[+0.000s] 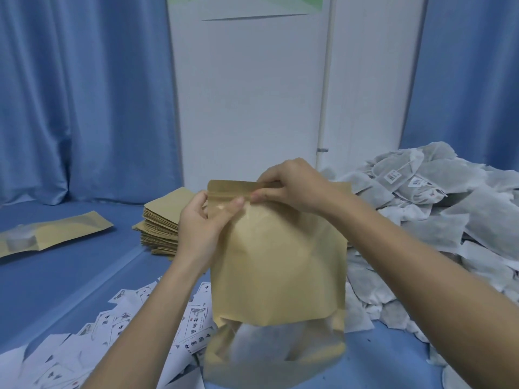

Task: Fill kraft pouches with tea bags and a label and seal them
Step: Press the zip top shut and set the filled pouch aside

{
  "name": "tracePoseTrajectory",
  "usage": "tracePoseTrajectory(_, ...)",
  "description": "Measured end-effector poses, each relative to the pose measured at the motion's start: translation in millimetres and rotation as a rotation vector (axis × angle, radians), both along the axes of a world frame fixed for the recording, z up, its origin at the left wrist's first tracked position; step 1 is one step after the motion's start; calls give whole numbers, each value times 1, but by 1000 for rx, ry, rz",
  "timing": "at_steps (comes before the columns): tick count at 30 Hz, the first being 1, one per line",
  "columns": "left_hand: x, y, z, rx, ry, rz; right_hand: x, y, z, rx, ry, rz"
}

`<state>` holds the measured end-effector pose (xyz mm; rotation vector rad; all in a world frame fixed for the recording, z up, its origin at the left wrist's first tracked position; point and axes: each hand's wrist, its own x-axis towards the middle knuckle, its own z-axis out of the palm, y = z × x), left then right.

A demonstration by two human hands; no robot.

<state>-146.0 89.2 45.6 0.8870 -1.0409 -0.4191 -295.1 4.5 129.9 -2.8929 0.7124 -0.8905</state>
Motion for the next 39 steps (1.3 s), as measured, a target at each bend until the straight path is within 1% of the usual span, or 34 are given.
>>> tracePoseTrajectory(3,3,1,-10,-12,20,23,-16,-10,1,-16,56,-72)
tracePoseTrajectory(5,4,1,-12,-31,43,1,-30,-16,1,-29,45,-113)
tracePoseTrajectory(8,0,-2,-9,-46,29,-17,-39,-17,-3,-48,21,-123)
tracePoseTrajectory(11,-1,-1,-11,-48,38,-12,-58,-18,-5,-38,27,-168)
tracePoseTrajectory(12,1,0,-13,-48,51,-6,-70,-21,-7,-11,-11,-197)
tracePoseTrajectory(13,4,2,-15,-47,64,-3,-82,-23,-11,57,-79,-210)
tracePoseTrajectory(14,7,3,-16,-49,72,-8,-93,-25,-19,180,-166,-185)
tracePoseTrajectory(16,10,5,-19,-40,86,-46,-107,-30,-43,509,-323,-3)
tracePoseTrajectory(17,11,6,-22,-19,92,-73,-110,-33,-58,649,-364,88)
tracePoseTrajectory(19,12,8,-34,55,99,-131,-108,-32,-90,816,-357,163)
tracePoseTrajectory(21,16,13,-53,159,75,-177,-104,-28,-119,931,-342,157)
tracePoseTrajectory(25,16,29,-98,464,8,-248,-100,-19,-170,1109,-378,152)
tracePoseTrajectory(27,13,31,-107,494,17,-231,-95,-13,-185,1171,-450,153)
tracePoseTrajectory(28,12,30,-105,488,34,-210,-91,-11,-188,1195,-515,162)
tracePoseTrajectory(31,15,22,-82,477,76,-220,-78,-8,-180,1233,-734,156)
tracePoseTrajectory(32,19,21,-72,490,109,-279,-74,-8,-174,1252,-784,155)
tracePoseTrajectory(34,30,25,-54,480,259,-465,-65,-6,-163,1339,-867,165)
tracePoseTrajectory(36,41,29,-47,353,486,-625,-54,-2,-155,1465,-938,205)
tracePoseTrajectory(37,45,31,-47,285,582,-674,-47,2,-153,1526,-966,231)
tracePoseTrajectory(39,48,32,-54,213,683,-649,-29,11,-153,1634,-1031,276)
